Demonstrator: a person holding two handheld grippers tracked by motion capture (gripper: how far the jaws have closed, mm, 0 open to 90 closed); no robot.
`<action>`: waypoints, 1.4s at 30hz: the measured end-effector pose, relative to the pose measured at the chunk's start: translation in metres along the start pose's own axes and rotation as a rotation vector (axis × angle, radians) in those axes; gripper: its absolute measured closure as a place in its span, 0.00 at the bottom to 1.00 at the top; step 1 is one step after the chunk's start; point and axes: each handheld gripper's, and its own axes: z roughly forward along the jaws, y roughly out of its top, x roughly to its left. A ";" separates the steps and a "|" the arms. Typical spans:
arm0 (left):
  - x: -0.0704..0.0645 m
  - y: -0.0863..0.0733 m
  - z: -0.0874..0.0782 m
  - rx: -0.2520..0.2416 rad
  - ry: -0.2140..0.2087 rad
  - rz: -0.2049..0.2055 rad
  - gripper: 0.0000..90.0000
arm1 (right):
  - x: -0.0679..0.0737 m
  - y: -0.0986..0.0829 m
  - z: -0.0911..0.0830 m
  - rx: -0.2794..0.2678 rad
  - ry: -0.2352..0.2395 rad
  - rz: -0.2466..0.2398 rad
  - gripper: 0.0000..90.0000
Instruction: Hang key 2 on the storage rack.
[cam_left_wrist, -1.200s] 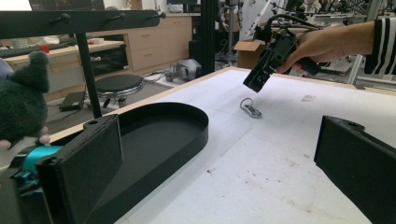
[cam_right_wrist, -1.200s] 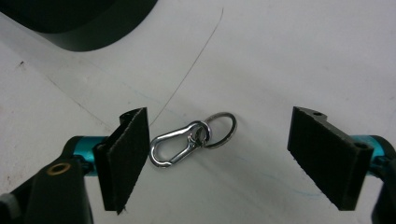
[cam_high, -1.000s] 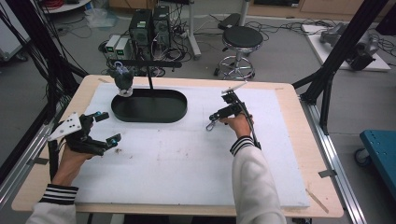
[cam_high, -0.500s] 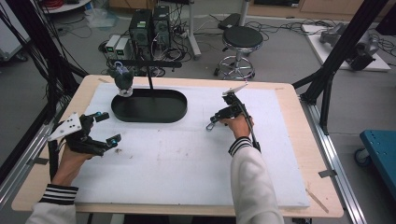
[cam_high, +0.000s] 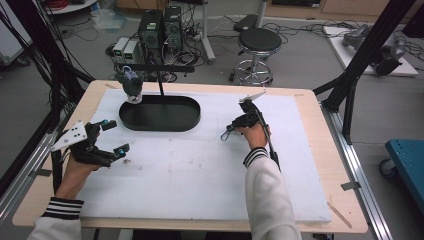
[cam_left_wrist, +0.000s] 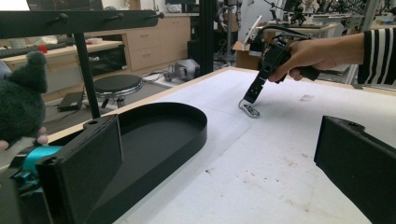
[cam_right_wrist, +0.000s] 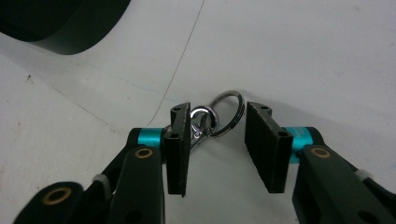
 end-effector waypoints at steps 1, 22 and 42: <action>0.000 0.000 0.000 0.000 0.000 0.000 0.02 | -0.001 0.000 0.001 0.005 0.000 -0.002 0.71; 0.002 -0.001 -0.001 0.006 -0.001 -0.005 0.02 | 0.009 0.003 0.001 -0.025 -0.008 -0.154 0.98; 0.001 -0.004 0.002 0.025 -0.006 -0.012 0.02 | 0.024 0.008 -0.029 -0.253 0.073 -0.330 0.98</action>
